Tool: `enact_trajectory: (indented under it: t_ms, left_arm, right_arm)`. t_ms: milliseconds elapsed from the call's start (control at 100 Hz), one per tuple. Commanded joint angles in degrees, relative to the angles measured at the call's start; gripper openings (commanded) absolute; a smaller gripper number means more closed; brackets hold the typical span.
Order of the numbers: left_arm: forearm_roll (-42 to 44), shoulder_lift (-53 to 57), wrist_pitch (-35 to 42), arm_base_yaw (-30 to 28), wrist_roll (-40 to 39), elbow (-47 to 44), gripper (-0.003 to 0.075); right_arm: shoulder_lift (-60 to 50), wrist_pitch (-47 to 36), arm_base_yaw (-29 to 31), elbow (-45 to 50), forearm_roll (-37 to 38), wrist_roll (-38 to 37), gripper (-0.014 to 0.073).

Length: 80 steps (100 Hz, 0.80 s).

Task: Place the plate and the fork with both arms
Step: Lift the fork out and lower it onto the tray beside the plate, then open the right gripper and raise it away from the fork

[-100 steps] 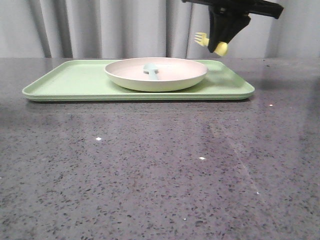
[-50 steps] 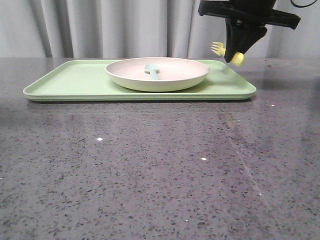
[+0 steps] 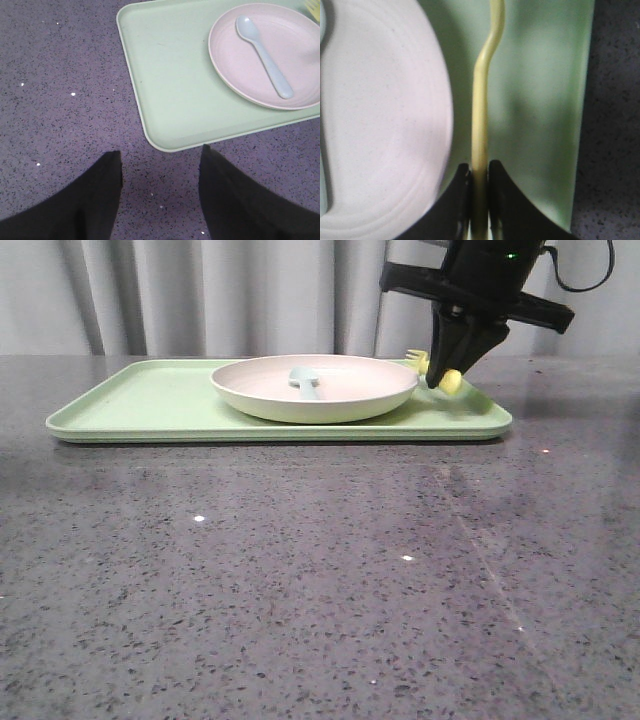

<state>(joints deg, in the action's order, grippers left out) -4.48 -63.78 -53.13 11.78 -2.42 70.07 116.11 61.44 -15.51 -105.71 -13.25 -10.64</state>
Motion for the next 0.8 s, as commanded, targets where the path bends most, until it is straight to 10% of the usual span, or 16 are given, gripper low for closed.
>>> enact_trajectory:
  t_ms: [0, 390, 790]
  left_arm:
    - [-0.67, 1.24, 3.87, -0.14, -0.55, 1.4, 0.0354]
    - [-0.8, 1.24, 4.52, -0.14, -0.55, 1.4, 0.0354]
    - [-0.84, 2.04, 6.64, -0.14, -0.55, 1.4, 0.0354]
  right_arm:
    - [-2.82, -1.54, 0.38, -1.25, -1.91, 1.14, -0.0055]
    - [-3.28, -1.42, 1.45, -1.36, -2.02, 1.72, 0.0428]
    - [-7.92, -0.38, 2.21, -1.43, 3.85, 1.93, 0.0437]
